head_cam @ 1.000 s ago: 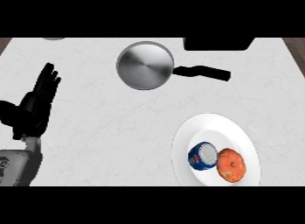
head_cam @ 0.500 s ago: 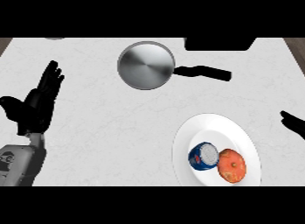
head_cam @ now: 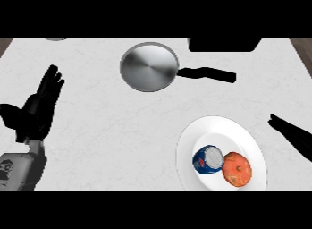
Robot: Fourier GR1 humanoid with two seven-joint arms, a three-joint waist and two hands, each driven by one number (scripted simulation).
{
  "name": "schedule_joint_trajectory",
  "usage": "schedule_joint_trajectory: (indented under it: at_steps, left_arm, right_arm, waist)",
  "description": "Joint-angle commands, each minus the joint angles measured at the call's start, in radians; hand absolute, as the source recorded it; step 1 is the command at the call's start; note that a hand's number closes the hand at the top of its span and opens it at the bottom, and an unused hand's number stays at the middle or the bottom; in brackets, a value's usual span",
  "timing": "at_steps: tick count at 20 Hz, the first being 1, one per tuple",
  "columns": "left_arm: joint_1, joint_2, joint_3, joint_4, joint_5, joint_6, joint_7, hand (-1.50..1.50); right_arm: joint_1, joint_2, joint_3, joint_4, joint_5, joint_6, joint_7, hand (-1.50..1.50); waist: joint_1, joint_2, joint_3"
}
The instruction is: Pick the squash from the plate and place it in the pan
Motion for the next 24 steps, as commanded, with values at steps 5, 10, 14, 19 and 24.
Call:
schedule_joint_trajectory:
  at_steps: [5,10,14,19,24]
  left_arm:
    - [0.042,-0.011,0.023,-0.064,-0.013,-0.032,0.024,0.00]
    - [-0.018,-0.055,-0.006,-0.065,-0.075,0.028,0.084,0.00]
    - [-0.006,-0.040,0.049,-0.027,-0.037,-0.046,0.037,0.00]
    - [-0.008,-0.043,0.070,0.046,-0.061,-0.064,-0.035,0.00]
    - [0.020,-0.072,0.053,0.002,-0.071,-0.047,-0.012,0.00]
  right_arm:
    - [-0.040,0.088,0.058,0.088,0.115,0.080,0.039,-1.50]
    - [-0.037,0.094,0.053,0.173,0.140,0.129,-0.083,-1.50]
    - [-0.052,0.143,0.086,0.211,0.223,0.143,-0.110,-1.50]
    - [-0.047,0.155,0.108,0.243,0.324,0.142,-0.142,-1.50]
    - [-0.067,0.193,0.212,0.272,0.469,0.124,-0.064,-1.50]
  waist:
    - [0.003,-0.001,0.000]
    - [0.000,-0.001,0.000]
    - [0.000,0.000,0.000]
    - [-0.001,0.000,0.000]
    - [0.001,0.000,0.000]
